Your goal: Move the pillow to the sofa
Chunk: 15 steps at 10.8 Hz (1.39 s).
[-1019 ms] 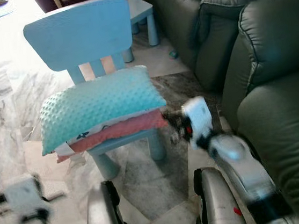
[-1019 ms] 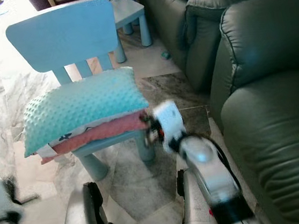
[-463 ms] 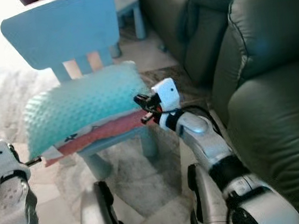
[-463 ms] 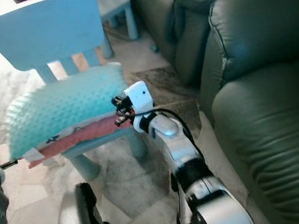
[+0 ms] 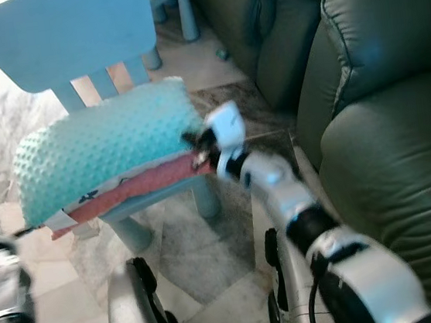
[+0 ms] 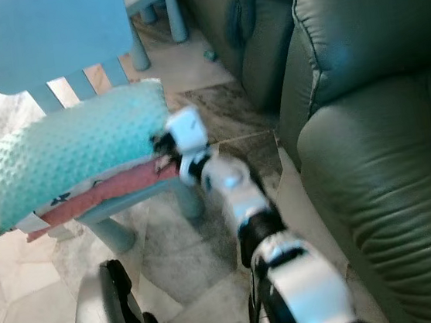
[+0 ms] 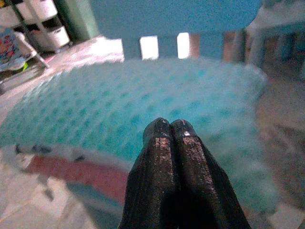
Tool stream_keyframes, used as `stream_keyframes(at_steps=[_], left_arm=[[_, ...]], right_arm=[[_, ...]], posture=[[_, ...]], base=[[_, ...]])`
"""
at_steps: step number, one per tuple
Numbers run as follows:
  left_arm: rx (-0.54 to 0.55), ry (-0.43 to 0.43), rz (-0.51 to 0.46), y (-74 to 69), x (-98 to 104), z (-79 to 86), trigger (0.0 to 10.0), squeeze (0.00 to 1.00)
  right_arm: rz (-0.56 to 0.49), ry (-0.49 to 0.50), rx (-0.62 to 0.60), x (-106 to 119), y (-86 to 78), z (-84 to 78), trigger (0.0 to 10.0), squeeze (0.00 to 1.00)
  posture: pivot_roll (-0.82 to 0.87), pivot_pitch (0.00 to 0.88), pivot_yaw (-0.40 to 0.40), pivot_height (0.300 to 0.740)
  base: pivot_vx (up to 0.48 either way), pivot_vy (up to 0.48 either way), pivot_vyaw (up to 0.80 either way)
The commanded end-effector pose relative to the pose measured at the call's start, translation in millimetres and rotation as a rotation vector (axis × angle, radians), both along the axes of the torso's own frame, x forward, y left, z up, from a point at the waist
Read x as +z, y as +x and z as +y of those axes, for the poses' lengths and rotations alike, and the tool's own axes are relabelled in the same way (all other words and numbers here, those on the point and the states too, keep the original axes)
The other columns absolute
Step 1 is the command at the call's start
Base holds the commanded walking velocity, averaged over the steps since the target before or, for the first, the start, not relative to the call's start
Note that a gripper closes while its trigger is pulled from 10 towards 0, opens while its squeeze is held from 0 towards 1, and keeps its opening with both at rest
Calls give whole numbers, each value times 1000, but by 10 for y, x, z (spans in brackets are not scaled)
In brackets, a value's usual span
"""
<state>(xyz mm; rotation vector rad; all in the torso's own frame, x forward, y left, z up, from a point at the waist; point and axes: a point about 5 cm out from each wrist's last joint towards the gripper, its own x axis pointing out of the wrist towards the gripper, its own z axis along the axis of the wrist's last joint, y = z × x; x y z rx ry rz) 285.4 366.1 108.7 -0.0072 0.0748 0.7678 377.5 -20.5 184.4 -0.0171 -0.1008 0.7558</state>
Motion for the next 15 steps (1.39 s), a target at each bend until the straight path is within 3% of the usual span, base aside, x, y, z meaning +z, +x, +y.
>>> stream_keyframes(at_steps=[1, 4, 5, 6, 7, 11, 13, 15], left_arm=[[32, -50, -25, -77, 4, 140, 10000, 0], [-28, -182, -167, 64, 217, 194, 10000, 0], [-84, -205, -226, 165, 327, 156, 10000, 827], [-127, -214, -265, 239, 392, 93, 10000, 1000], [-204, -250, -320, 301, 410, 2, 10000, 1000], [-329, -330, -403, 318, 367, -114, 10000, 1000], [-302, -58, -440, 252, 581, -139, 10000, 1000], [-332, 99, -434, 265, 717, -273, 10000, 1000]], right_arm=[[-3, 31, 2, 38, 11, 16, 10000, 0], [-51, 97, 18, 316, 101, -120, 10000, 0], [-83, 107, 21, 406, 127, -185, 10000, 1000], [-96, 102, 18, 428, 133, -222, 10000, 1000], [-101, 89, 27, 390, 118, -236, 10000, 1000], [-112, 82, 129, 332, 37, -184, 10000, 1000], [-361, -48, -20, 495, 28, -237, 10000, 1000], [-375, -49, -26, 443, -11, -224, 10000, 1000]], posture=[[-153, 343, 23, 501], [-160, 354, 11, 501], [-163, 354, 11, 501], [-163, 350, 15, 501], [-163, 346, 18, 501], [-165, 328, 18, 501], [-164, 325, 26, 501], [-162, 320, 30, 501]], base=[[0, 0, 0], [0, 0, 0], [0, 0, 0], [0, 0, 0], [0, 0, 0], [0, 0, 0], [0, 0, 0], [0, 0, 0]])
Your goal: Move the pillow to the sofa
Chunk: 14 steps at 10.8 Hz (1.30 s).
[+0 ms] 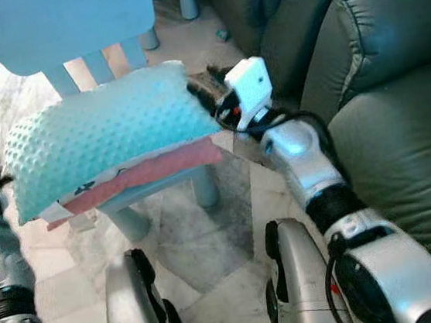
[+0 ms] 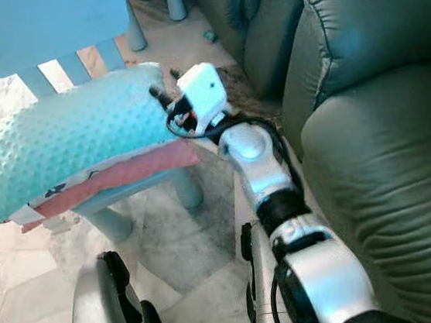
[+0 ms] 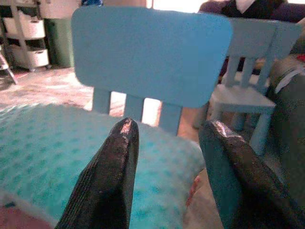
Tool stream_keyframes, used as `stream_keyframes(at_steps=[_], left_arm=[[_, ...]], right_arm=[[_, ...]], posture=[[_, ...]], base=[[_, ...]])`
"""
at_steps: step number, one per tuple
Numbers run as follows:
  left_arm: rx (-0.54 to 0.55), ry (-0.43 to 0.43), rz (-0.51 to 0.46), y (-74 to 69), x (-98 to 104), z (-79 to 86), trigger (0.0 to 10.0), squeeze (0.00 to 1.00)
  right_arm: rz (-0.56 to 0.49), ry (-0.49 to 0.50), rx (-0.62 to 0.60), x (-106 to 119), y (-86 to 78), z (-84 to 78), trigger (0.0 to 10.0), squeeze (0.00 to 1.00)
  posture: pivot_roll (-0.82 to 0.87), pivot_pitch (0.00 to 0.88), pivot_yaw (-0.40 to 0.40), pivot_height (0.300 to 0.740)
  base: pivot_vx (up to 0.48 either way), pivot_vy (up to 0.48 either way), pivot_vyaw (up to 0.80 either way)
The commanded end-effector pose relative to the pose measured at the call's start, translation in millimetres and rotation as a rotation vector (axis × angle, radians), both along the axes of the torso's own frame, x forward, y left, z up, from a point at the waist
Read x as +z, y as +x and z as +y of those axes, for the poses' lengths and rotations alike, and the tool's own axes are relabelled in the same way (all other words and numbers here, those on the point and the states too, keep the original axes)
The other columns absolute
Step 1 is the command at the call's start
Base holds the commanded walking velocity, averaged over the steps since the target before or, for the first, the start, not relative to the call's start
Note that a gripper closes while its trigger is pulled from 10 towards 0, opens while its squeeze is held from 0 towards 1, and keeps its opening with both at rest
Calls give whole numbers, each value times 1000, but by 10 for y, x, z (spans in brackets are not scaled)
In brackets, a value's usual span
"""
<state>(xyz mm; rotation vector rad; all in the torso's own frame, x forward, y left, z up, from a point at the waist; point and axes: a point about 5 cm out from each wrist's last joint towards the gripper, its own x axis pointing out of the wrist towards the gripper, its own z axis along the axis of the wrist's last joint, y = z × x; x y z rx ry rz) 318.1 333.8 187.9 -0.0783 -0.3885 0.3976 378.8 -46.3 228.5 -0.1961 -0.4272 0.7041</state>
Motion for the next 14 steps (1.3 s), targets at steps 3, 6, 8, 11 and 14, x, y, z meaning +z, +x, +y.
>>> stream_keyframes(at_steps=[3, 6, 8, 11, 14], left_arm=[[59, 14, 22, -81, -88, 52, 10000, 1000], [179, 7, 12, -162, -69, 155, 10000, 1000], [245, -29, -1, -188, -32, 219, 10000, 1000], [371, -186, 78, -250, -226, 343, 10000, 1000], [243, -318, 199, -172, -454, 266, 10000, 1000]], right_arm=[[-49, -22, -18, -22, -36, 43, 10000, 1000], [-211, -94, -88, 71, -73, 34, 10000, 1000], [-235, -68, -129, 132, -67, 49, 10000, 1000], [0, 52, -164, -23, 33, 44, 10000, 1000], [333, 263, -50, -154, 116, 78, 10000, 1000]], posture=[[-165, 317, 28, 501], [-166, 314, 30, 501], [-165, 313, 31, 501], [-164, 312, 31, 501], [-155, 319, 28, 501]], base=[[0, 0, 0], [0, 0, 0], [0, 0, 0], [0, 0, 0], [0, 0, 0]])
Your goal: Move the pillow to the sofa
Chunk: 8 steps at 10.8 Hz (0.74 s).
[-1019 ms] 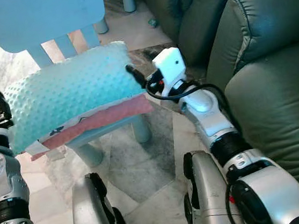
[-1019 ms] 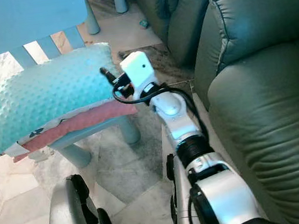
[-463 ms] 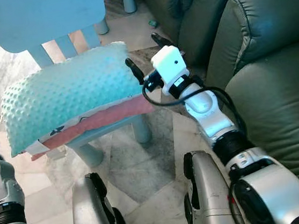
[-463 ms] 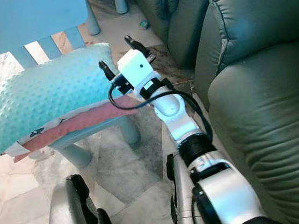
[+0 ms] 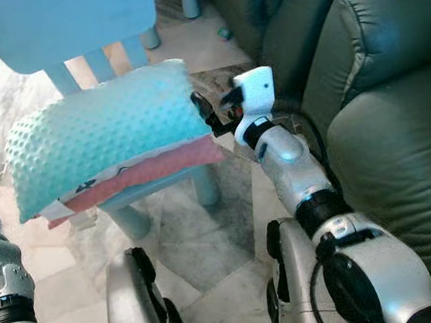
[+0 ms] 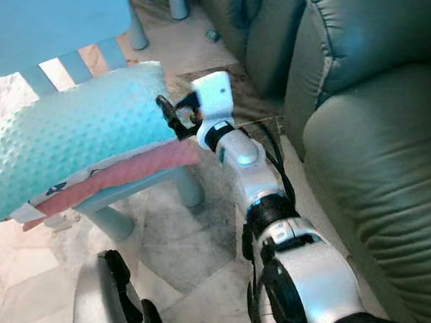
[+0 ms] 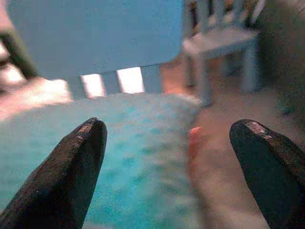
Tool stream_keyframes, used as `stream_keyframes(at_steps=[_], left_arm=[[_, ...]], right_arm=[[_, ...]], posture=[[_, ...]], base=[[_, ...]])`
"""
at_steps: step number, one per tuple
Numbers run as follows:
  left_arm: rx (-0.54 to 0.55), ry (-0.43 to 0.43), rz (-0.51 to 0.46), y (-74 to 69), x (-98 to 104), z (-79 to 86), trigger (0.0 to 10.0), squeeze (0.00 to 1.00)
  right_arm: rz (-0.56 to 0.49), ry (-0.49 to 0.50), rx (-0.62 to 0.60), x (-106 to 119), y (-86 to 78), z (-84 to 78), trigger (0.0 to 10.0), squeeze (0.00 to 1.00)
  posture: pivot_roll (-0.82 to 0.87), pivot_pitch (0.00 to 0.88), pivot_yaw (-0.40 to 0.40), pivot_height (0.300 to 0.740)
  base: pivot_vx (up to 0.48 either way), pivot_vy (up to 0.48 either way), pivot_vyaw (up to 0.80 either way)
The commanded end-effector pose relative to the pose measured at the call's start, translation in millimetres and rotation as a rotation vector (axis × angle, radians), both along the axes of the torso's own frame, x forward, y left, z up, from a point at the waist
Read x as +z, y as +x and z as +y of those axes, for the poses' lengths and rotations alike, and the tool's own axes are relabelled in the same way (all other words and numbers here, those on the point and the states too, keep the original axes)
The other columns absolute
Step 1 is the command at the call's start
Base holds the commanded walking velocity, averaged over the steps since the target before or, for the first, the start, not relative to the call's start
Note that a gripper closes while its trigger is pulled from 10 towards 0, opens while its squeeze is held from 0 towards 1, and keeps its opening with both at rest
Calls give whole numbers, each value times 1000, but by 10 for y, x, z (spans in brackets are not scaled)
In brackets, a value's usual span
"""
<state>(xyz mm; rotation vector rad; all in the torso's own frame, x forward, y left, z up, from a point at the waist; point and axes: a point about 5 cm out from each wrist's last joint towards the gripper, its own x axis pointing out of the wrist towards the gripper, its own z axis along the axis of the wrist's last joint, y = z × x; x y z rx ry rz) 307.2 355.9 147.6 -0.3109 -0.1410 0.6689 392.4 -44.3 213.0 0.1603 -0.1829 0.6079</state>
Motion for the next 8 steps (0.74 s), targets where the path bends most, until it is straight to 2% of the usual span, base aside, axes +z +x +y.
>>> stream_keyframes(at_steps=[1, 2, 3, 4, 5, 6, 7, 8], left_arm=[[-29, -44, 57, -16, -120, -4, 10000, 1000], [-108, -52, 123, 24, -173, -30, 10000, 1000], [-102, -68, 171, 19, -217, 7, 10000, 1000], [-102, -94, 169, 34, -194, 55, 10000, 1000], [-93, -75, 179, 44, -116, 121, 10000, 1000], [-49, -34, 132, 62, 93, 248, 10000, 1000], [-31, -6, 114, 83, 203, 295, 10000, 894], [-35, 1, 134, 105, 234, 304, 10000, 106]], right_arm=[[54, 32, 66, -35, -11, 72, 10000, 1000], [89, -11, 97, -79, 15, 21, 10000, 1000], [95, -48, 139, -94, 19, -4, 10000, 871], [107, -96, 152, -120, 35, -74, 10000, 0], [119, -120, 159, -110, 54, -121, 10000, 0], [124, -144, 160, -65, 82, -160, 10000, 0], [120, -145, 176, -24, 90, -150, 10000, 0], [117, -149, 173, 4, 98, -136, 10000, 0]], posture=[[-152, 321, 29, 501], [-131, 327, 20, 501], [-127, 328, 18, 501], [-124, 331, 13, 501], [-127, 336, 15, 501], [-129, 341, 17, 501], [-124, 347, 21, 501], [-120, 353, 23, 501]], base=[[0, 0, 0], [0, 0, 0], [0, 0, 0], [0, 0, 0], [0, 0, 0], [0, 0, 0], [0, 0, 0], [0, 0, 0]])
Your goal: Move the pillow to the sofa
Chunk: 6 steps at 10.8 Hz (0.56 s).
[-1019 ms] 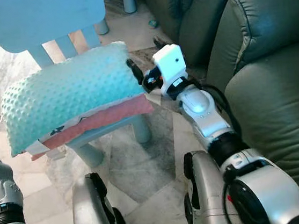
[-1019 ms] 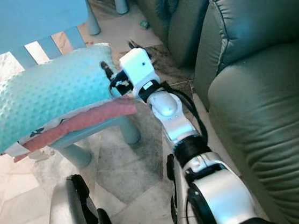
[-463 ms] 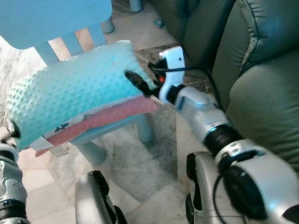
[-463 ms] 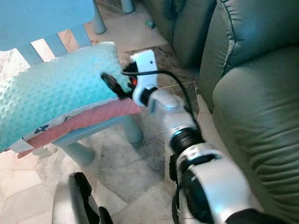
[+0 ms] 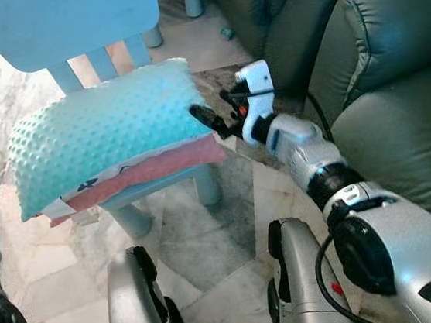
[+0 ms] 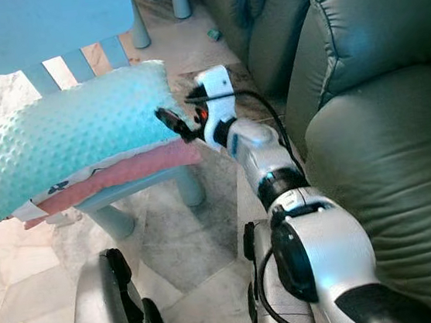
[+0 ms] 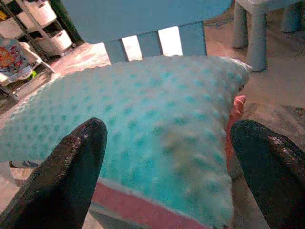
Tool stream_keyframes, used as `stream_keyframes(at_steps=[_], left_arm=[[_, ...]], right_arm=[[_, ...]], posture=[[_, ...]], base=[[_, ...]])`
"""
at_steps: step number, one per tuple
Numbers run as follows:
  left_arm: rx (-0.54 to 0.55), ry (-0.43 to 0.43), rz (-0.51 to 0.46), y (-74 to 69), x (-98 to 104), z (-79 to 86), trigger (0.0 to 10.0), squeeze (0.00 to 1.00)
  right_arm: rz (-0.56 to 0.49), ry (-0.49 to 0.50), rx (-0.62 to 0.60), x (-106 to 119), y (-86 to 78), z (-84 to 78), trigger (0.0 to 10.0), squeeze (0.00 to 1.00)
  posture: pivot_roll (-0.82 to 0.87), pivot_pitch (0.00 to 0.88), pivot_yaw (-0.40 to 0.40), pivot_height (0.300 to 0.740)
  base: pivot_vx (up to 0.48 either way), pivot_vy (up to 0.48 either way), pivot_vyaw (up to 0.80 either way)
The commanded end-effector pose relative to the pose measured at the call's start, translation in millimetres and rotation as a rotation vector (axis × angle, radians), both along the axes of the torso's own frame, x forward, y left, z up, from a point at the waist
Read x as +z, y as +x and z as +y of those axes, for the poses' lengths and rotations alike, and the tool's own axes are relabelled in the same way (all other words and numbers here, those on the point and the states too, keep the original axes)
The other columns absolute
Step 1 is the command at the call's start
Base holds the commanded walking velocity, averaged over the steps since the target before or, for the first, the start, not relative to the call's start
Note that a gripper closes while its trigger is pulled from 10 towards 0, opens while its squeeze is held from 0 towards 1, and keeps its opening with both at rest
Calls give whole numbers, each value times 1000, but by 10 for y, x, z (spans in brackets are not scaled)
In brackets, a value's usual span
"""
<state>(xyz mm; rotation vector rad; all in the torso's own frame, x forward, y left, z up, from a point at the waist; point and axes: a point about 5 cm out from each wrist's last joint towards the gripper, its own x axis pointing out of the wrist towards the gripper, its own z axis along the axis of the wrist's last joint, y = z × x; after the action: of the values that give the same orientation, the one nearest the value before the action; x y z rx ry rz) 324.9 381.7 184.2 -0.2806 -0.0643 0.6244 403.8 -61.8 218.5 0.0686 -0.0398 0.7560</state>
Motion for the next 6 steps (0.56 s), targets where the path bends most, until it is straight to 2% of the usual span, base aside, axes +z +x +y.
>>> stream_keyframes(at_steps=[1, 2, 3, 5, 6], left_arm=[[8, -25, 84, -58, -155, 39, 10000, 0], [-13, -52, 99, -32, -178, 13, 10000, 0], [-44, -129, 119, 14, -246, -56, 10000, 0], [-85, -220, 102, 44, -322, -132, 10000, 0], [-157, -229, 108, 115, -330, -239, 10000, 0]], right_arm=[[13, -36, 29, -33, -15, 62, 10000, 0], [0, -66, 31, -19, -12, 77, 10000, 0], [2, -70, 22, 25, 4, 84, 10000, 0], [67, 8, 107, 41, -25, 176, 10000, 0], [101, 63, 182, 65, -56, 251, 10000, 0]], posture=[[-119, 364, 29, 501], [-119, 370, 30, 501], [-122, 380, 32, 501], [-129, 388, 30, 501], [-131, 392, 29, 501]], base=[[0, 0, 0], [0, 0, 0], [0, 0, 0], [0, 0, 0], [0, 0, 0]])
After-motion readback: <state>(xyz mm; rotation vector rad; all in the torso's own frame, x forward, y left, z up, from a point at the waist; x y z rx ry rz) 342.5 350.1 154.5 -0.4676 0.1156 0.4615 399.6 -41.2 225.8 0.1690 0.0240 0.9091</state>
